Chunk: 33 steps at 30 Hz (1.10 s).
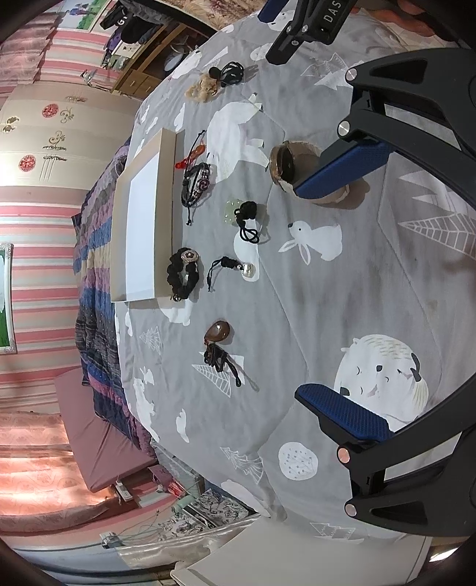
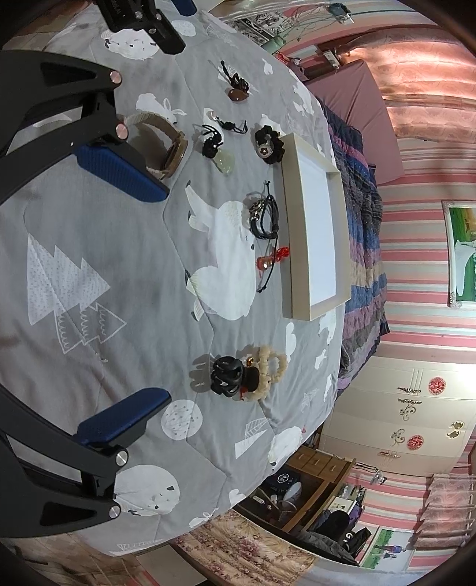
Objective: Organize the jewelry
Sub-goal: 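Move the left tool toward the beige-strap watch while the right tool approaches the black claw clip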
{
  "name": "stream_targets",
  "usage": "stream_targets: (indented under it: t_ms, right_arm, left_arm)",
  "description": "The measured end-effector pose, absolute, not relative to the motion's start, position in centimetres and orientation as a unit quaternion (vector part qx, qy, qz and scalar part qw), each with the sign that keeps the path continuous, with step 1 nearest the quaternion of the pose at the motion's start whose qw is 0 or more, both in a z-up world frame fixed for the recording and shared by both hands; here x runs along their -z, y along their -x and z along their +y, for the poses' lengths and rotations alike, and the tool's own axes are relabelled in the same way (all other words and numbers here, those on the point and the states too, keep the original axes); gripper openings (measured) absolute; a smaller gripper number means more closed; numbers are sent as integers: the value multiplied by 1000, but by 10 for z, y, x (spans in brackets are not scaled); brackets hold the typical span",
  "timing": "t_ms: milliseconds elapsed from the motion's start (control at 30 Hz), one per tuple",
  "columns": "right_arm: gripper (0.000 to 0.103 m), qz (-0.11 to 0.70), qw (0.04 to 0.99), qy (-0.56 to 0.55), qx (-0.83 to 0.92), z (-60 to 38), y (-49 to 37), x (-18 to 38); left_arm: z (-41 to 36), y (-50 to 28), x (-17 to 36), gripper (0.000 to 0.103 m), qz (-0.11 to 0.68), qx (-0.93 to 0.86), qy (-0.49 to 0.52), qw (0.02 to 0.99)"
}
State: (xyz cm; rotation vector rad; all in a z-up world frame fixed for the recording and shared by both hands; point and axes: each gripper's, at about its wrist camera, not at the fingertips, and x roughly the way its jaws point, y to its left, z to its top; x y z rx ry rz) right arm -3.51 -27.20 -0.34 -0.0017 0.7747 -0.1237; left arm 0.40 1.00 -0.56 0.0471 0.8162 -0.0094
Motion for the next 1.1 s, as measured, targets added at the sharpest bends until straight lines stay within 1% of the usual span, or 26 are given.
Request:
stream_targets:
  t_ms: [467, 767, 1100]
  right_arm:
    - [101, 362, 930, 14, 61, -275, 45, 1]
    - [101, 372, 924, -3, 83, -294, 47, 8]
    - [101, 376, 922, 0, 89, -300, 46, 10]
  left_arm:
    - [20, 1, 8, 100, 395, 8, -21, 918]
    - [34, -1, 9, 100, 399, -4, -8, 917]
    - [29, -2, 10, 100, 403, 2, -13, 915]
